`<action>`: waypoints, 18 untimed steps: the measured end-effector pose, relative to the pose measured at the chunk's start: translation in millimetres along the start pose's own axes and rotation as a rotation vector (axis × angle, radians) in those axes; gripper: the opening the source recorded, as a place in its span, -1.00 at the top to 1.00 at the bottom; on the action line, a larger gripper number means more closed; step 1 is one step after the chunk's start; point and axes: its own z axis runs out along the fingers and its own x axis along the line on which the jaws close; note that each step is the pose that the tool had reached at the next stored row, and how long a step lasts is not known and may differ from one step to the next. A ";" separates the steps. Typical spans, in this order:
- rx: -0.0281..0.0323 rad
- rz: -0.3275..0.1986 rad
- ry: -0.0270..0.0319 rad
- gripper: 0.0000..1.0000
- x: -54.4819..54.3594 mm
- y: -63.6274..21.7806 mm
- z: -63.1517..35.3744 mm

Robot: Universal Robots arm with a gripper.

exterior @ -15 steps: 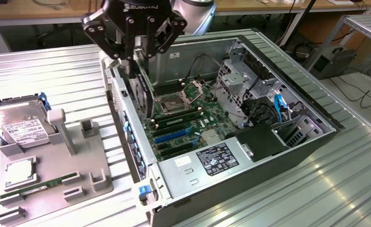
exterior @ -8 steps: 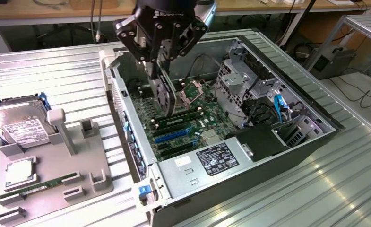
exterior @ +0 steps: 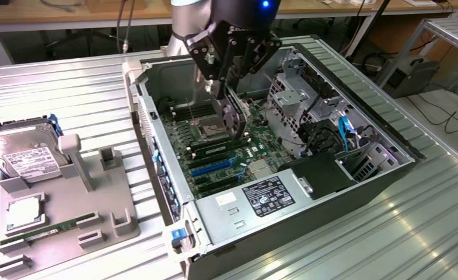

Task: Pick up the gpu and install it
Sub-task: 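Pick up the gpu and move the gpu toward the slot, then insert the gpu into the slot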

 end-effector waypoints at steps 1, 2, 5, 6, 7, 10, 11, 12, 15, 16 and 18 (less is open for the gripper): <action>0.0000 0.000 0.0003 0.47 -6.3 1.2 2.4; 0.0000 0.000 0.0008 0.47 -15.8 3.1 6.2; 0.0000 0.000 0.0017 0.47 -31.0 5.0 12.1; 0.0000 0.000 0.0017 0.47 -34.3 5.1 13.8; -0.0001 0.000 0.0018 0.47 -37.9 4.9 16.5; 0.0001 0.000 0.0030 0.47 -38.9 4.9 16.6; 0.0000 0.000 0.0030 0.47 -38.9 4.9 16.6; 0.0000 0.000 0.0030 0.47 -38.9 4.9 16.6; 0.0000 0.000 0.0030 0.47 -38.9 4.9 16.6; 0.0000 0.000 0.0030 0.47 -38.9 4.9 16.6; 0.0000 0.000 0.0030 0.47 -38.9 4.9 16.6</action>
